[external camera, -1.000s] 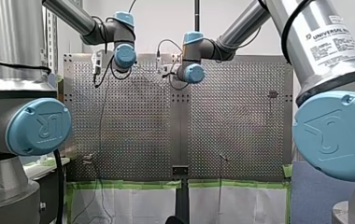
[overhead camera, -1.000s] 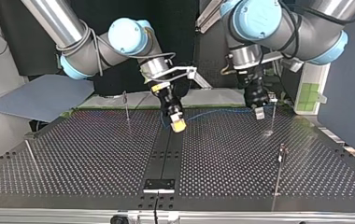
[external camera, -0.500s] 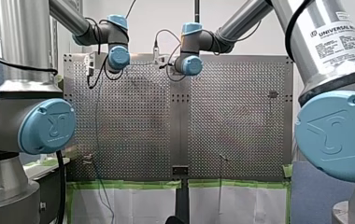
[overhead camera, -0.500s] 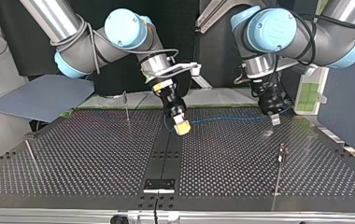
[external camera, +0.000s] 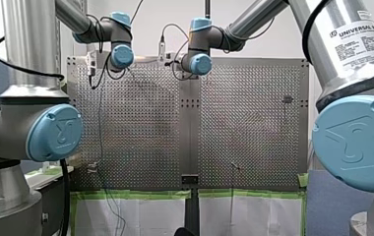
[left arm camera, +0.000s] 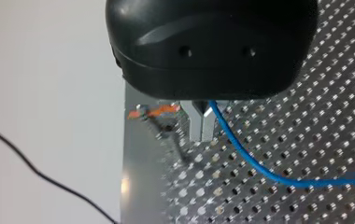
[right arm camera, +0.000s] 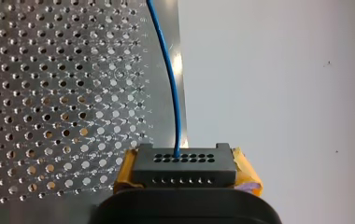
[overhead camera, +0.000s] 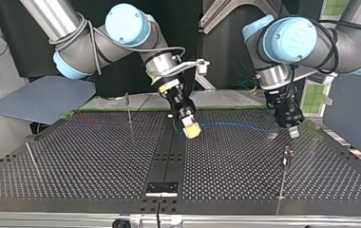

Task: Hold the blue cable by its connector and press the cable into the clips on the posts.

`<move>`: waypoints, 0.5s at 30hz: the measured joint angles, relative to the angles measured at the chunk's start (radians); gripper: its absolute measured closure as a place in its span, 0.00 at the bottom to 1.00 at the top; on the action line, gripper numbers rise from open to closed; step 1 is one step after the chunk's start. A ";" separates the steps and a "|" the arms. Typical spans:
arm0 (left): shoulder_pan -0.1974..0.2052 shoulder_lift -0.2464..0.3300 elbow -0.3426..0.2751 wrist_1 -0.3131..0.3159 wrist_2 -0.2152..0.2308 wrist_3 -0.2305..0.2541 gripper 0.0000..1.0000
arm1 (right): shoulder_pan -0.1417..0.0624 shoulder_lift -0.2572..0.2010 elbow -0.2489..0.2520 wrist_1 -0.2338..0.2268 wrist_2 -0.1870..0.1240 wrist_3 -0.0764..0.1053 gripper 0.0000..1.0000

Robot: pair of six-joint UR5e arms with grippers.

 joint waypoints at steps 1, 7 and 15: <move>0.003 0.000 0.003 -0.001 0.001 0.000 1.00 | 0.000 0.000 0.000 0.000 0.000 0.005 1.00; 0.015 0.000 0.013 -0.006 0.007 -0.001 1.00 | 0.000 0.002 -0.003 -0.005 -0.003 0.026 1.00; 0.062 -0.001 0.021 -0.005 0.054 -0.005 1.00 | -0.003 0.011 -0.012 -0.006 -0.015 0.041 1.00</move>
